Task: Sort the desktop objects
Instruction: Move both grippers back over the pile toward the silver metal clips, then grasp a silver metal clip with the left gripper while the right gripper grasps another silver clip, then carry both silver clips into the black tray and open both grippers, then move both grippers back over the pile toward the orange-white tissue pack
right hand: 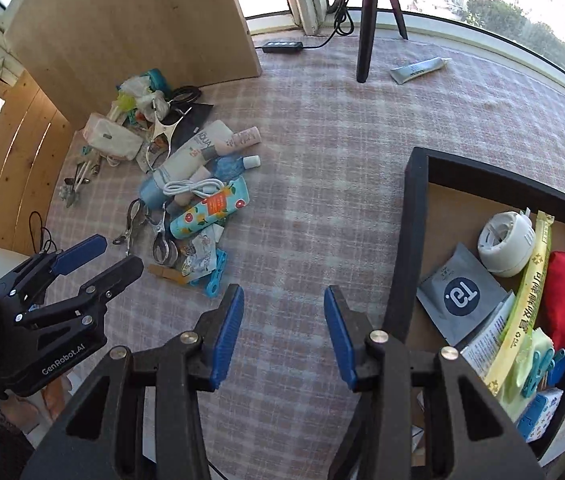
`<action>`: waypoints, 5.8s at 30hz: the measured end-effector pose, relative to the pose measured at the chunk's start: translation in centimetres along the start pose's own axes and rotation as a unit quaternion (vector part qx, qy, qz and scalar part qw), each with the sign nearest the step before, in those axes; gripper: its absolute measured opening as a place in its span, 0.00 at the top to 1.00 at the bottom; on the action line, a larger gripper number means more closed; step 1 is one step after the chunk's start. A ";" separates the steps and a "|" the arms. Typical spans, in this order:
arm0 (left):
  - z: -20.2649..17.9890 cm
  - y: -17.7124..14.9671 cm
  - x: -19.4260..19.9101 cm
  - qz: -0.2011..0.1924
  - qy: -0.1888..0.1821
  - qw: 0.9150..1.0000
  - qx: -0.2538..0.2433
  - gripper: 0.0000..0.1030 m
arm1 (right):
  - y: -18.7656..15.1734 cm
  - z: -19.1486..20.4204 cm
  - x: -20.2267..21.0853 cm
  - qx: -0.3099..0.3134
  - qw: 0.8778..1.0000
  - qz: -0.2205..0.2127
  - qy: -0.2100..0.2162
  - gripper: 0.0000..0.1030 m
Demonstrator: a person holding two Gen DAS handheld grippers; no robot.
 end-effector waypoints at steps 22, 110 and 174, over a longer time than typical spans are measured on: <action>9.3 1.0 -7.9 0.064 0.021 0.997 0.045 0.59 | 4.6 11.4 -12.3 0.081 0.991 0.109 -0.002 0.88; -31.8 1.8 -0.7 0.000 -0.083 0.973 -0.216 0.50 | -11.7 -24.6 9.5 -0.202 0.973 -0.045 -0.099 0.77; 26.4 14.5 -4.3 0.008 0.009 0.989 0.146 0.49 | 15.5 21.6 -11.1 0.054 0.996 0.029 0.058 0.69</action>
Point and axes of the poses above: each gripper's, at about its wrist camera, not at the fingertips, and x roughly against the way its jaws point, z to its left, y to its top, the point moved 4 cm from there along -x, roughly the way its jaws point, and after that the axes turned 4 degrees about z, right-handed, at the moved point
